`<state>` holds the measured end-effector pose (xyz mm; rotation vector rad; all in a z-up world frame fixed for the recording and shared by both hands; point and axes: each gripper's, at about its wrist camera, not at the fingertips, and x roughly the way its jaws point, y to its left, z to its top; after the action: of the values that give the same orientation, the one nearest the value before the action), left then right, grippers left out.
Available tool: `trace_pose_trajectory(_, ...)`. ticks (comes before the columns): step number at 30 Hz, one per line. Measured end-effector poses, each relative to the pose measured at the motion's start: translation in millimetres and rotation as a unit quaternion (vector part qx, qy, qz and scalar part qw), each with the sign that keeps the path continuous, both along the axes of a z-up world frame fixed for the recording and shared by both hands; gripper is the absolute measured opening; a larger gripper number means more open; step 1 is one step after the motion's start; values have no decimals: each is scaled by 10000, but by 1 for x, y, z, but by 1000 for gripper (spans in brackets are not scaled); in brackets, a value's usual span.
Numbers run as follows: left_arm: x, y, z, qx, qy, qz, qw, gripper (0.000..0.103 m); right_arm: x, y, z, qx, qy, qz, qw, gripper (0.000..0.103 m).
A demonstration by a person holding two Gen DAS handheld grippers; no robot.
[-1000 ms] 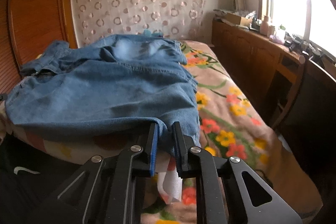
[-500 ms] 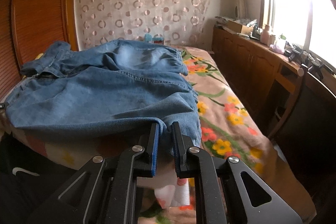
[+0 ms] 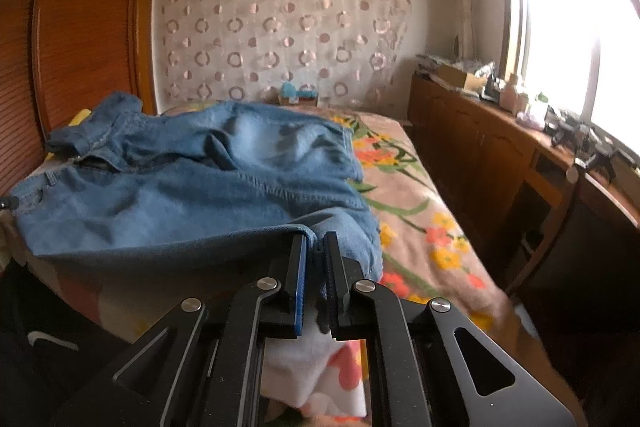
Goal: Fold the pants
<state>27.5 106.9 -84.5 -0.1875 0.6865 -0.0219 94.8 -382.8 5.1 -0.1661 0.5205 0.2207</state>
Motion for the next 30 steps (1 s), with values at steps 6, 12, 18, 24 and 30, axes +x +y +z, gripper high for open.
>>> trace_pose_trajectory(6, 4, 2, 40, 140, -390, -66, 9991, 7, 13, 7, 26, -139, -269, 8, 9995, 5)
trace_pose_trajectory(12, 25, 3, 67, 310, -643, -111, 9974, 6, 38, 17, 55, -375, -604, 34, 9975, 5)
trace_pose_trajectory(18, 48, 6, 71, 370, -668, -114, 9970, 6, 67, 27, 58, -603, -666, 72, 9959, 5)
trace_pose_trajectory(24, 64, 10, 71, 333, -646, -105, 9973, 6, 90, 27, 45, -543, -503, 47, 9972, 5)
trace_pose_trajectory(30, 85, 8, 82, 433, -692, -74, 9966, 6, 113, 23, 46, -478, -484, -8, 9977, 5)
